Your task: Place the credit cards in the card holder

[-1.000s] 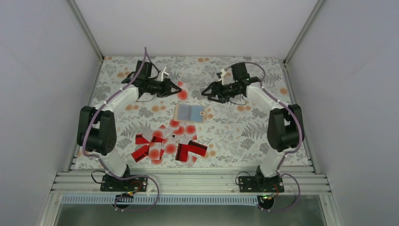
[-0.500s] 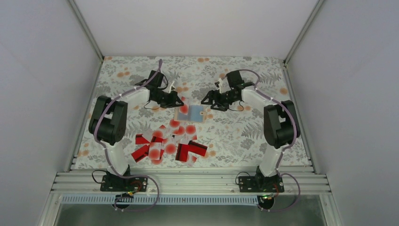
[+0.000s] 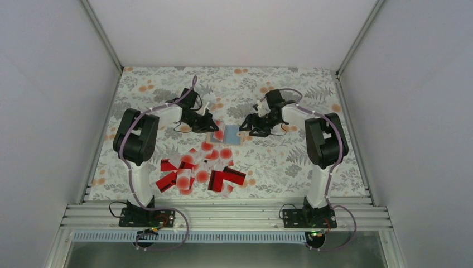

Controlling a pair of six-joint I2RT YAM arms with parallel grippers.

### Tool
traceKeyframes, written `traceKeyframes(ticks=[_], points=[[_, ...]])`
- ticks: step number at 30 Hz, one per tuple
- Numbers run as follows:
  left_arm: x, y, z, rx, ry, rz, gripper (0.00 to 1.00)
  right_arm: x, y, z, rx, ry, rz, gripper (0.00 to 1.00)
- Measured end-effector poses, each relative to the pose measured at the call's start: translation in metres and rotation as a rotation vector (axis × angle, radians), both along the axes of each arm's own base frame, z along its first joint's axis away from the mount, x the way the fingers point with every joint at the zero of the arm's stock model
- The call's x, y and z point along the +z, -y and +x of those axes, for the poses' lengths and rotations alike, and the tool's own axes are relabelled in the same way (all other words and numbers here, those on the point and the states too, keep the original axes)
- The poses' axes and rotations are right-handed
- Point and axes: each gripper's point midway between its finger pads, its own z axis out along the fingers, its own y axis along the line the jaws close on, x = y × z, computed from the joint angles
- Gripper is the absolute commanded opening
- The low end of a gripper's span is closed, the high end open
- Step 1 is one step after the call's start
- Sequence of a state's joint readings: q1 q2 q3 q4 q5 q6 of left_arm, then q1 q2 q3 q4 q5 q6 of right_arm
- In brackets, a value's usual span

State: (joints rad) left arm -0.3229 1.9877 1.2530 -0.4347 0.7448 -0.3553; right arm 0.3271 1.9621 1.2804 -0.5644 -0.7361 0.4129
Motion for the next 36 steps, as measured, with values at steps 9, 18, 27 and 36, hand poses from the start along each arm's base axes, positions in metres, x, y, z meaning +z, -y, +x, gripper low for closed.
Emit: traceKeyframes(ticks=[9, 18, 27, 36], points=[[-0.001, 0.009, 0.003, -0.005, -0.008, -0.031, 0.02, -0.013, -0.001, -0.003, 0.020, -0.024, 0.003, 0.61], [-0.006, 0.016, 0.002, -0.009, -0.019, -0.038, 0.02, -0.025, -0.001, -0.006, 0.032, -0.051, 0.003, 0.58], [-0.008, 0.021, 0.001, -0.003, -0.026, -0.042, 0.02, -0.026, -0.004, -0.007, 0.043, -0.054, 0.020, 0.52], [-0.005, 0.019, -0.004, -0.019, -0.060, -0.025, 0.02, -0.028, -0.008, -0.006, 0.052, -0.054, 0.051, 0.50]])
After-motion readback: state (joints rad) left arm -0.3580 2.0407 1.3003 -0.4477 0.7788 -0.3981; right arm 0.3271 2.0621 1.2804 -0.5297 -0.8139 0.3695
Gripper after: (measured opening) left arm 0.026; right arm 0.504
